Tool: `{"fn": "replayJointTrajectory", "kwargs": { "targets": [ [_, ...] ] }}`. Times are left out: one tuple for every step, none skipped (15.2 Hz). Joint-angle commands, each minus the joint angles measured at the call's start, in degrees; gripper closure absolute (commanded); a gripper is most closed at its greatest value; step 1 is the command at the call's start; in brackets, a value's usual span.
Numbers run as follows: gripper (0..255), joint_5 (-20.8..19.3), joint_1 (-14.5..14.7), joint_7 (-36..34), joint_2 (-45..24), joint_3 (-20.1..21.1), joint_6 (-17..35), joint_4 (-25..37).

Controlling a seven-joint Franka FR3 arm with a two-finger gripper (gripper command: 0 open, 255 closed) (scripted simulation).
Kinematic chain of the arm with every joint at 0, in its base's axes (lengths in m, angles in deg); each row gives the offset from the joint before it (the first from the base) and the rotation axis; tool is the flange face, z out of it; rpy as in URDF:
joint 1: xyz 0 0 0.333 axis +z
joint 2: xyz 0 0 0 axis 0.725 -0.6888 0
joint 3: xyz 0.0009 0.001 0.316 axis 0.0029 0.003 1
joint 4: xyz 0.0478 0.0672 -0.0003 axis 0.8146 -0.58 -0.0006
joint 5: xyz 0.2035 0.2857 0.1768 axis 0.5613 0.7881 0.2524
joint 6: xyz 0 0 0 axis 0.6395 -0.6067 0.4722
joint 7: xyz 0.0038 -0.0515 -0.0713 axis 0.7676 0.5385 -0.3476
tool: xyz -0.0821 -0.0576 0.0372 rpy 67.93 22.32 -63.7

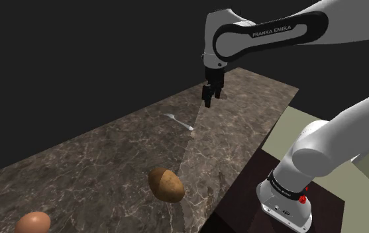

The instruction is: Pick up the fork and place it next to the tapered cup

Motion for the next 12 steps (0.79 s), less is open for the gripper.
{"fn": "replayJointTrajectory", "kwargs": {
  "targets": [
    [0,0.4,0.0,-1.0,-4.6,0.4,3.2,1.3],
    [0,0.5,0.0,-1.6,-6.7,0.7,4.5,2.1],
    [0,0.7,0.1,-2.1,-8.8,0.9,5.7,3.0],
    [0,0.8,0.1,-2.6,-11.0,1.1,6.9,4.0],
    [0,0.9,0.2,-3.1,-13.1,1.3,8.0,5.0],
    [0,1.0,0.2,-3.6,-15.3,1.4,9.1,6.1],
    [0,1.0,0.3,-4.0,-17.5,1.6,10.0,7.3],
    [0,1.1,0.4,-4.5,-19.7,1.7,11.0,8.5],
    [0,1.1,0.5,-5.0,-21.9,1.9,11.8,9.9],
    [0,1.1,0.6,-5.4,-24.1,2.0,12.6,11.3],
    [0,1.1,0.7,-5.9,-26.3,2.1,13.3,12.7],
    [0,1.1,0.9,-6.3,-28.5,2.2,14.0,14.3]
  ]
}}
